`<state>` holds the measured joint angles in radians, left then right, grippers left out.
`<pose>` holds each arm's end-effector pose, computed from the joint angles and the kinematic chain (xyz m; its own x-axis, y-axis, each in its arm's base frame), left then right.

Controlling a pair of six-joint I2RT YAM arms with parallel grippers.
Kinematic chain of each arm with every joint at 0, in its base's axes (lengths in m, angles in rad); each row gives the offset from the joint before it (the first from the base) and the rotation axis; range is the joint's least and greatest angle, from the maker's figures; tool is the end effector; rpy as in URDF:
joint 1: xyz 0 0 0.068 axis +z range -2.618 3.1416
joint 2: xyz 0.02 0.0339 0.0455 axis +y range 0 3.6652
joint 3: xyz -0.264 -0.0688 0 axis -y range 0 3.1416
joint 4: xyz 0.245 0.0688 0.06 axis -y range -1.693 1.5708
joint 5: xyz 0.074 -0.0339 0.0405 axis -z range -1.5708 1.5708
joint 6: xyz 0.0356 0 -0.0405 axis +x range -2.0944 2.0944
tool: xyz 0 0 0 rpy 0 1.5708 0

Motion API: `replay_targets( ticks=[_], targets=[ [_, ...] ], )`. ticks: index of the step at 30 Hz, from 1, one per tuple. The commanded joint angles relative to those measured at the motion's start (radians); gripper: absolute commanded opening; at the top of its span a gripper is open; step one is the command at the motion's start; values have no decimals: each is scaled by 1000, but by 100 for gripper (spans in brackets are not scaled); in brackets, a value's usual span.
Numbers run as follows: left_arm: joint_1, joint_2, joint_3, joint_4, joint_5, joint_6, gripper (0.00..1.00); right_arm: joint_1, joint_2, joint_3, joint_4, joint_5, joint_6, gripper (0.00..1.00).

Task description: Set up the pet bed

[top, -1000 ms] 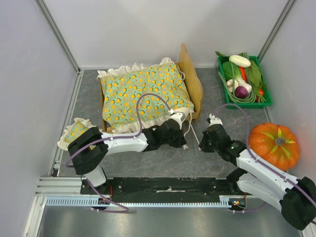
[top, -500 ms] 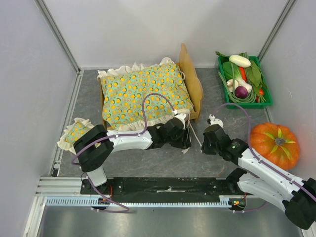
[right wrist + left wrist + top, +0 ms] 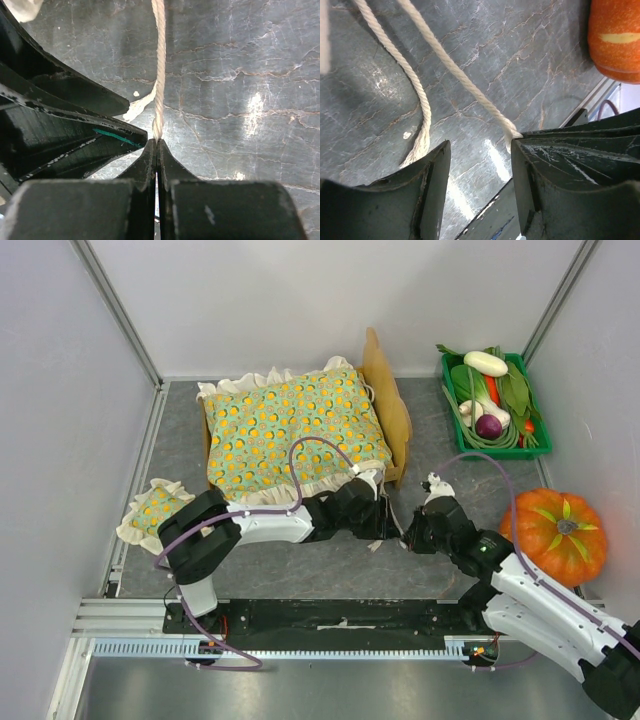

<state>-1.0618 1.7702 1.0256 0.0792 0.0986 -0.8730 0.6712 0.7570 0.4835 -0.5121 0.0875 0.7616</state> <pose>0.1817 -0.3328 0.1828 -0.8881 0.0266 -0.4589 0.3521 0.6812 -0.6418 0.1253 0.0956 0.2090 -0.7950 0.2465 -0.5543 -0.0312 0.8959 0.4431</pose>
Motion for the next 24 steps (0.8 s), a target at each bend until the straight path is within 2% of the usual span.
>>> replay_targets(
  ticks=[1, 7, 16, 21, 22, 24],
  targets=[
    [3, 8, -18, 169, 13, -139, 58, 4, -27, -23, 47, -52, 21, 0],
    [10, 21, -110, 347, 13, -268, 59, 4, -47, -42, 63, -75, 31, 0],
    [11, 63, -117, 364, 47, -322, 58, 4, -88, -52, 80, -75, 39, 0],
    [10, 78, -118, 402, 53, -336, 41, 4, -90, -63, 86, -86, 42, 0],
    [11, 83, -113, 406, 55, -334, 32, 5, -88, -65, 89, -86, 42, 0],
    [11, 84, -108, 406, 61, -333, 22, 5, -85, -63, 89, -86, 39, 0]
  ],
)
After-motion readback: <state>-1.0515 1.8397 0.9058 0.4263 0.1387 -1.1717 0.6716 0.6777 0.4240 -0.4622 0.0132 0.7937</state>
